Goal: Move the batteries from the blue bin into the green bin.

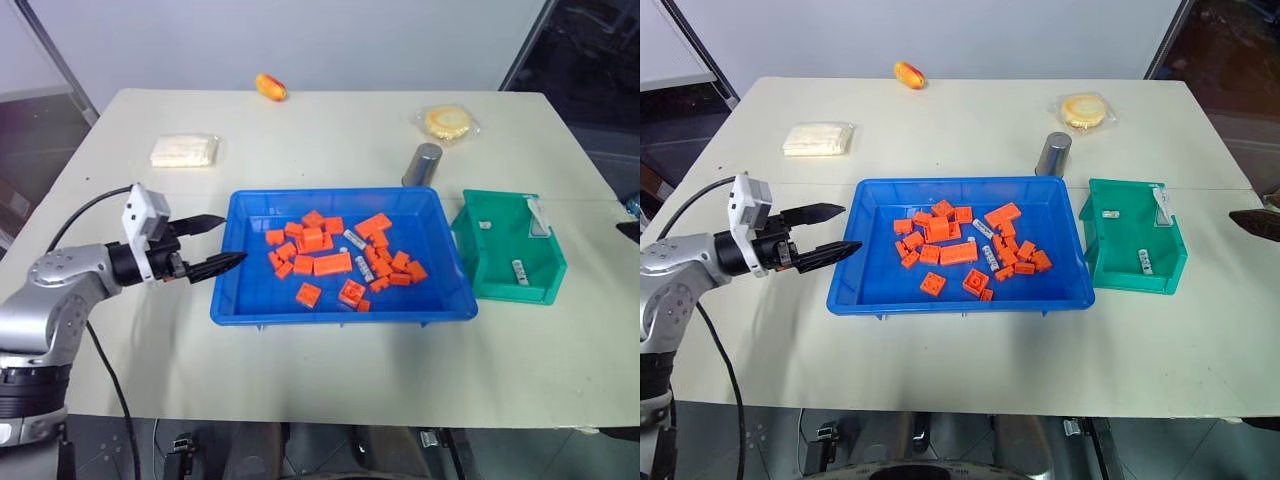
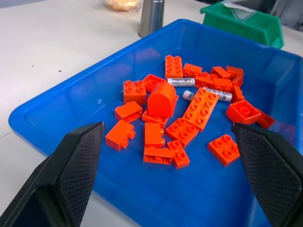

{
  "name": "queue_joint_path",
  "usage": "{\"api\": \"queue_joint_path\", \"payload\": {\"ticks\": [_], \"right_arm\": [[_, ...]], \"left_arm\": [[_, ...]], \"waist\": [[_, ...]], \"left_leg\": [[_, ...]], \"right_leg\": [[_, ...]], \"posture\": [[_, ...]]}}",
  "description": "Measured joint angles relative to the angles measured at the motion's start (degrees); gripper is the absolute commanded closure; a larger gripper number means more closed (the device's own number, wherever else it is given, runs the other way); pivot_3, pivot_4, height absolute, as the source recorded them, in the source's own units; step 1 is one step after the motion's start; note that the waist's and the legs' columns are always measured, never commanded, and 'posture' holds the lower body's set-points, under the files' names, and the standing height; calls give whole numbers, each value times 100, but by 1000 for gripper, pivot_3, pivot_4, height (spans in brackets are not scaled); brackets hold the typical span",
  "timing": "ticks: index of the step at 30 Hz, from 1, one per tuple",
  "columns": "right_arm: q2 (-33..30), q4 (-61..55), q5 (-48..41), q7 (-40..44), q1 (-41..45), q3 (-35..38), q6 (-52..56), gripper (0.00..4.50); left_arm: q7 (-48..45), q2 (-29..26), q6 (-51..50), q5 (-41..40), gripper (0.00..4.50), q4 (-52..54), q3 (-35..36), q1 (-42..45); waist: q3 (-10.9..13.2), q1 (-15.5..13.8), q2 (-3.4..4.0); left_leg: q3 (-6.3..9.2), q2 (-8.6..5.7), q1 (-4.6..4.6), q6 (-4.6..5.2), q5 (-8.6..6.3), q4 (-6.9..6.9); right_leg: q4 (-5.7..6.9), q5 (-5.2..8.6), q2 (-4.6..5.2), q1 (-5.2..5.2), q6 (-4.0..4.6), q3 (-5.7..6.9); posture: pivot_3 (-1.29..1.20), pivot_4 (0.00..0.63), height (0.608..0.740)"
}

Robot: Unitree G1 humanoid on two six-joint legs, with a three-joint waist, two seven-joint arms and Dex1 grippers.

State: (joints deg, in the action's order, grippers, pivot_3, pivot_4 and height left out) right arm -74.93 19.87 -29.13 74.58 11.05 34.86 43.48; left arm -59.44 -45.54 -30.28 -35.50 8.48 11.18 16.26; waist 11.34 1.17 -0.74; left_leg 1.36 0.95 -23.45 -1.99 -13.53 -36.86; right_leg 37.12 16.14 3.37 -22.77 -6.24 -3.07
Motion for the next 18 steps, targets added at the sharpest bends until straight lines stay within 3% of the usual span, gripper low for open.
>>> {"api": "queue_joint_path", "payload": {"ticks": [5,18], "right_arm": [[237,-578,-146,-8,-419,219,240,88],[604,-1329,-496,-283,-541,438,625,88]], "left_arm": [[41,30,80,176,0,-2,-141,3],[225,273,460,414,0,-258,-140,346]], "waist": [[0,-15,-1],[0,-23,-1]], "left_leg": [[1,-1,-2,0,0,-1],[2,-1,-2,0,0,-2]], "right_leg": [[0,-1,0,0,-2,0],[0,-2,-1,1,-3,0]], "posture": [[0,150,740],[0,150,740]]}}
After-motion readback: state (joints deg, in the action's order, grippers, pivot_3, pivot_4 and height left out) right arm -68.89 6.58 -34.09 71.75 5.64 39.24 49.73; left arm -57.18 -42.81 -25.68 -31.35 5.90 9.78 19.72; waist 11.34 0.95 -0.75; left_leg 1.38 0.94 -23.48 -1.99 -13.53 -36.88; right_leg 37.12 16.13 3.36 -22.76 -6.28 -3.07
